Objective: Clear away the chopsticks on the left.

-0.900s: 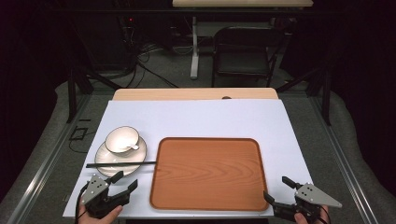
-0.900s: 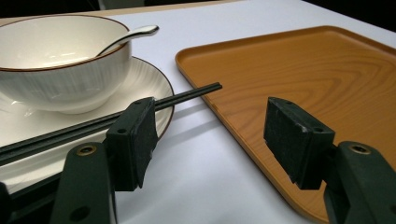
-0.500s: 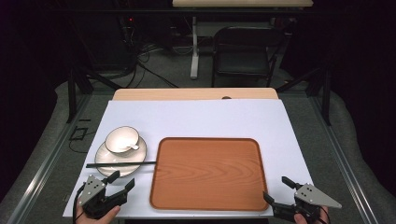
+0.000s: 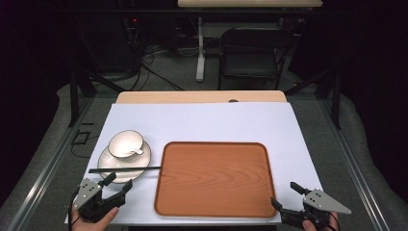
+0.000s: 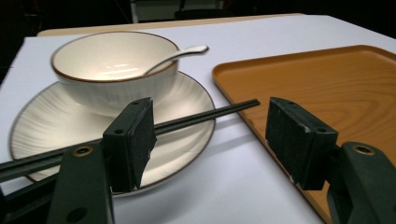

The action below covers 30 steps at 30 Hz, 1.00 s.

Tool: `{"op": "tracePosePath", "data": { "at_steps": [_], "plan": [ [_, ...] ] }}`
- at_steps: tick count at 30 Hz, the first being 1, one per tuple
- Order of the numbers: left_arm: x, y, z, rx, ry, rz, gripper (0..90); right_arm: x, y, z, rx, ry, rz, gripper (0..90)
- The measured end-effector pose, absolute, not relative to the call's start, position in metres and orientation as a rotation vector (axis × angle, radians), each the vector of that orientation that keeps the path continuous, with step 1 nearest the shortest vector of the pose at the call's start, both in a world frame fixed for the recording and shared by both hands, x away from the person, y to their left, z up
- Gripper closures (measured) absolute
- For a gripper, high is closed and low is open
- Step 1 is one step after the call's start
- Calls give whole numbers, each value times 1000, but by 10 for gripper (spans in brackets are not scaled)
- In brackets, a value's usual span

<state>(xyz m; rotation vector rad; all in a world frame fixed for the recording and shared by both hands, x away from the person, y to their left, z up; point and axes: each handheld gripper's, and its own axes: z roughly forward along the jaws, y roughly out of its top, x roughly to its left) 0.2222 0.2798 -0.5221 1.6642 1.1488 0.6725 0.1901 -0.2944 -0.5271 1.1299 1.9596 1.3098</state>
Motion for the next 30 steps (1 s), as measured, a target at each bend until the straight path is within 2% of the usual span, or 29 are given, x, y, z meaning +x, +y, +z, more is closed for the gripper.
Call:
{"op": "tracePosePath", "data": {
  "at_steps": [13, 30],
  "plan": [
    [242, 306, -489, 1726, 1214, 763, 338, 191, -294, -527, 1131, 1961, 1307, 145],
    [263, 323, -464, 1748, 1234, 791, 382, 191, -294, -527, 1134, 1960, 1307, 145]
  ]
}}
